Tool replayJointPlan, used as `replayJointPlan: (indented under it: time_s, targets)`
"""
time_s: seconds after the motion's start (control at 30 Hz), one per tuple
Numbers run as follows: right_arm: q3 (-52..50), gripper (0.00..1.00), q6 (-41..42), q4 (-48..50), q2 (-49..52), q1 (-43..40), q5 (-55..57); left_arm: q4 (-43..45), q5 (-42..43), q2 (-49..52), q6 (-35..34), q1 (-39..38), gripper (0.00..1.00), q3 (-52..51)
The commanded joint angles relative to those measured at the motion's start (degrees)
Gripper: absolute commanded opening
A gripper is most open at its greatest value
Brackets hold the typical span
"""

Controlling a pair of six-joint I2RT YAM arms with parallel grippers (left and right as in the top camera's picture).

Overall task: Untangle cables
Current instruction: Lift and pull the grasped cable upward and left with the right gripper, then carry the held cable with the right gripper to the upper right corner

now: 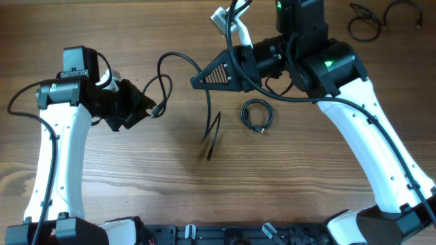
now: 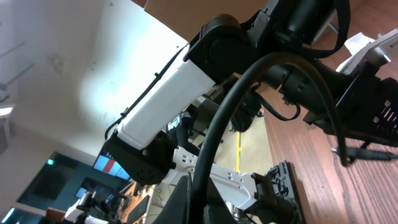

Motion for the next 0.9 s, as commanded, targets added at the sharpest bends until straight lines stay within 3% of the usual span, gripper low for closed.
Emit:
replayJointPlan:
  time_s: [0.0,0.07,0.13,0.2,0.27,0.3,0.37,0.4,0.57,0.63,0.67,0.7,0.73,0.8,0.87]
  targets:
    - [0.4,0.04,1.5,0.5,-1.0,0.2,-1.6,-0.1,-1.6,0.5,0.6,-0.2,0.41,0.0]
    - [0.4,0.04,1.5,0.5,-1.0,0.2,-1.6,-0.2,-1.7,0.5,0.6,-0.2,0.18,0.0]
    - [0.4,0.05,1.2,0.4,-1.0,0.2,0.1,-0.2,-5.7,0.5,0.6,-0.2,0.07,0.0]
    - [0.4,0.04,0.0,-2.8,-1.0,0.2,7.1,-2.0,-15.3,0.5,-1.4,0.3,0.04,0.0]
    - [0.4,0.04,-2.7,-10.6,-1.0,0.2,21.3,-4.3,-24.3,0.5,-4.7,2.0,0.05,0.0]
    - [0.4,0.04,-4.4,-16.8,-1.0,0.2,36.0,-4.7,-25.6,0.5,-4.9,3.2,0.06,0.0]
    - [0.4,0.04,-4.8,-20.6,-1.0,0.2,42.9,-4.9,-25.6,0.5,-4.9,4.6,0.06,0.0]
    - [0.4,0.04,-4.8,-20.6,-1.1,0.2,41.2,-4.9,-25.5,0.5,-5.8,5.4,0.06,0.0]
    - [0.4,0.05,-4.0,-8.7,-4.9,0.2,27.3,-4.2,-9.7,-0.3,-2.5,6.0,0.04,1.2]
    - [0.4,0.04,-1.4,-2.6,-7.3,0.1,29.8,-3.4,-2.4,-1.7,-0.9,6.1,0.04,3.5]
    - [0.4,0.05,-1.3,-0.3,-8.3,0.1,32.6,-2.8,-0.6,-2.4,-0.9,6.0,0.1,4.4]
    - [0.4,0.04,-1.4,1.3,-9.3,0.1,36.7,-2.2,0.0,-3.2,-0.9,6.0,0.43,4.8]
    - [0.4,0.04,-1.4,1.8,-10.3,0.1,42.9,-2.1,0.0,-4.0,-0.9,6.0,1.0,4.9]
    - [0.4,0.04,-1.9,1.7,-11.1,0.1,51.1,-3.0,0.0,-4.4,-0.9,6.0,1.0,4.9]
    - [0.4,0.04,-3.6,1.4,-11.1,0.1,55.6,-2.6,4.9,-4.4,3.6,6.0,1.0,4.9]
